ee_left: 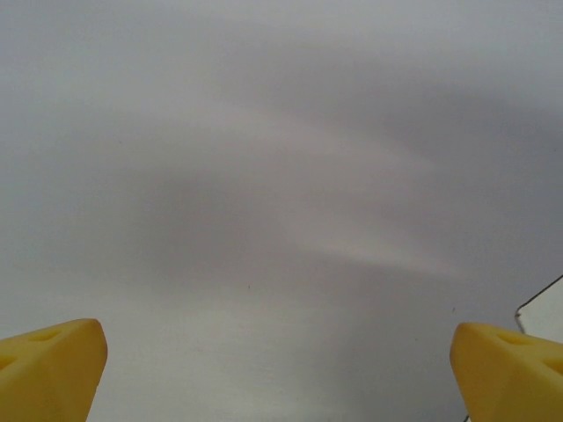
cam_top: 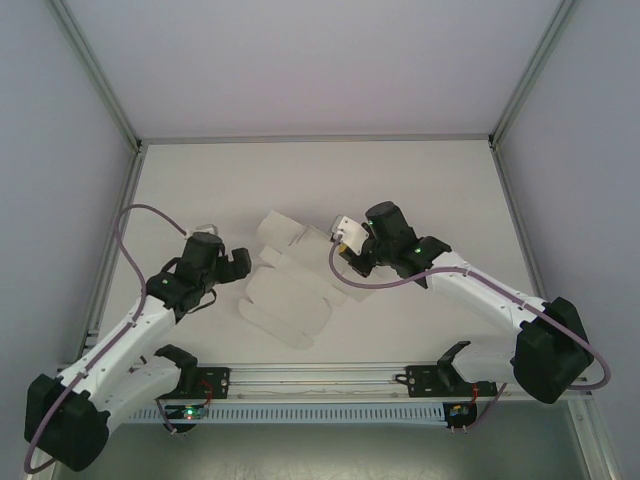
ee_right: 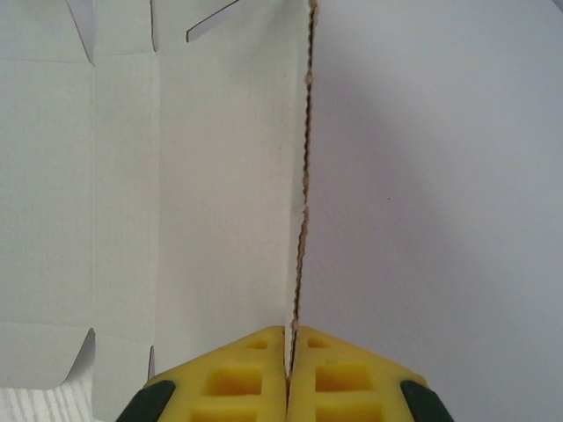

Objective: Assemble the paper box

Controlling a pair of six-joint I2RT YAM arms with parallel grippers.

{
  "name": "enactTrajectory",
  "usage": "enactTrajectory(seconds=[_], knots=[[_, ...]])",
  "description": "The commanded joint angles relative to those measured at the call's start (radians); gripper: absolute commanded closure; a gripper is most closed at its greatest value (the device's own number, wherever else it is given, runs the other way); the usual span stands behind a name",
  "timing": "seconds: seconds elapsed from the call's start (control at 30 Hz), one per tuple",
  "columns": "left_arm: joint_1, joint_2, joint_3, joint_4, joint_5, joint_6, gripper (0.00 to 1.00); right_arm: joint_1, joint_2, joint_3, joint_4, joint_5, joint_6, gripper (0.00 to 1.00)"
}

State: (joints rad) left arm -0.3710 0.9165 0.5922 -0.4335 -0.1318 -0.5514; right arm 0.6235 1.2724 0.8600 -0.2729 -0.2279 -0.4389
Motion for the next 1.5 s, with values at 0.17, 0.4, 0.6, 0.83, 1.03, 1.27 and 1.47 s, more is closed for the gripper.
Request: enactTrajectory(seconds=[0.17,0.4,0.6,0.83,1.03,1.27,1.47], knots=[[0.023,0.164,0.04,0.074,-0.043,-0.016,0.0,-0.008,-0.022,0.003,0.016,-0.1,-0.016,1.0],[0.024,0.211,0.038,0.138,0.05,0.029,0.0,-0.013,-0.035,-0.016,0.037,-0.119,-0.004,1.0],[0.024,0.123,-0.075,0.363,0.321,0.124,0.0,-0.017,-0.039,-0.02,0.038,-0.125,0.003,1.0],[0.02,0.08,-0.131,0.457,0.518,0.182,0.0,-0.019,-0.039,-0.018,0.046,-0.136,0.018,1.0],[0.011,0.013,-0.155,0.438,0.491,0.136,0.0,-0.019,-0.049,-0.02,0.061,-0.082,0.043,1.0],[0.01,-0.119,-0.2,0.405,0.476,0.101,0.0,-0.019,-0.081,-0.041,0.062,-0.116,0.023,1.0],[0.011,-0.116,-0.141,0.332,0.349,0.105,0.03,-0.017,-0.084,-0.039,0.062,-0.146,0.024,1.0]])
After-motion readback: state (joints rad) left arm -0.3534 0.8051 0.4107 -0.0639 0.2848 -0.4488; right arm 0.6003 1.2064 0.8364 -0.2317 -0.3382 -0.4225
